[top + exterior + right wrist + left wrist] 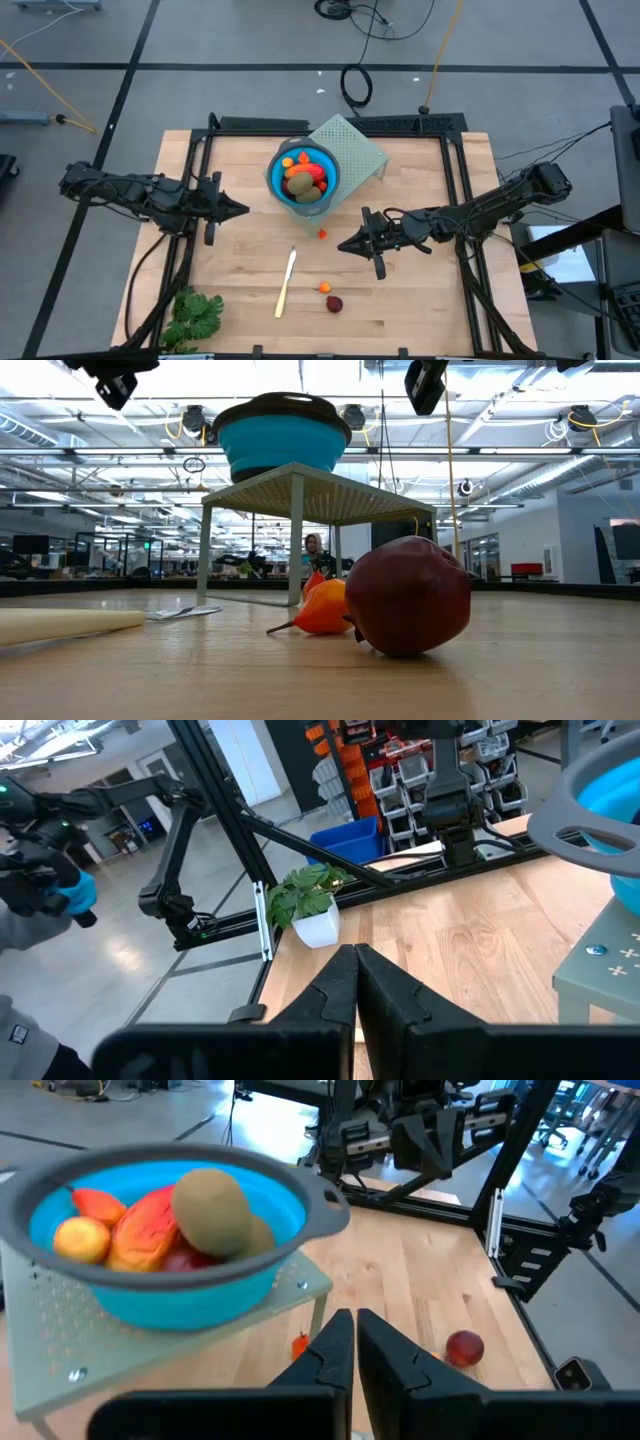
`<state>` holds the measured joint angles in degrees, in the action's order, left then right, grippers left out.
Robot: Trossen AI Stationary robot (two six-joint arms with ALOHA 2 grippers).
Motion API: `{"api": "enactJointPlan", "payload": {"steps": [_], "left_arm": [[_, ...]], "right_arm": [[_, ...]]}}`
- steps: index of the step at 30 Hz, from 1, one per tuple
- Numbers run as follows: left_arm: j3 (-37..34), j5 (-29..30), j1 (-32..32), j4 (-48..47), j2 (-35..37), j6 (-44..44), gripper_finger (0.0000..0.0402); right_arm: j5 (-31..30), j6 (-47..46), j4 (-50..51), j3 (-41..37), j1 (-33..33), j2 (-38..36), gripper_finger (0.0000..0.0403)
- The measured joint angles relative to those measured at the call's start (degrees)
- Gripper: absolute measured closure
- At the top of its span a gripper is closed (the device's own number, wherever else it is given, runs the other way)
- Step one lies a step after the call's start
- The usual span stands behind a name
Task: Pick & Place Fruit
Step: Put the pomegranate into the blue strainer bowl
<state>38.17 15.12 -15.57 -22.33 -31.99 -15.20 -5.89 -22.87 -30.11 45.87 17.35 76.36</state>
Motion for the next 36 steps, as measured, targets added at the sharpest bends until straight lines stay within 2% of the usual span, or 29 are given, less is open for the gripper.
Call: {"api": "enactJointPlan", "payload": {"steps": [4, 10, 14, 19, 24, 28, 32, 36], "left_arm": [[-2.94, -0.05, 0.0, -0.06, 3.65, -0.59, 0.0383], [-7.23, -0.03, 0.0, -0.02, 9.03, -1.9, 0.0399], [-10.25, -0.02, 0.0, -0.03, 12.72, -2.98, 0.0388], [-13.82, -0.02, 0.0, -0.07, 16.97, -3.36, 0.0379], [-16.45, -0.02, 0.0, -0.09, 20.51, -3.18, 0.039], [-18.31, 0.2, 0.0, -0.14, 23.26, -2.91, 0.0399], [-19.29, 0.41, 0.0, -0.26, 25.42, -2.31, 0.0388], [-19.39, 0.62, 0.0, -1.81, 26.95, -1.66, 0.0379]], "right_arm": [[0.0, 0.0, 0.0, 0.0, 0.01, 0.0, 0.0399], [0.07, -0.73, -0.03, 0.0, 0.0, 0.0, 0.0399], [0.11, -1.45, 0.0, 0.0, -0.01, 0.0, 0.0399], [0.11, 3.29, 0.0, 0.0, 0.63, 0.0, 0.0399], [0.11, 5.68, 0.26, 0.04, 2.25, 0.0, 0.0399], [-0.15, 6.67, 10.88, 4.23, 3.97, 0.02, 0.0399], [-0.13, 6.91, 26.3, 11.55, 5.2, 1.22, 0.0399], [-0.06, 7.56, 35.93, 17.62, 6.01, 3.4, 0.0399]]}}
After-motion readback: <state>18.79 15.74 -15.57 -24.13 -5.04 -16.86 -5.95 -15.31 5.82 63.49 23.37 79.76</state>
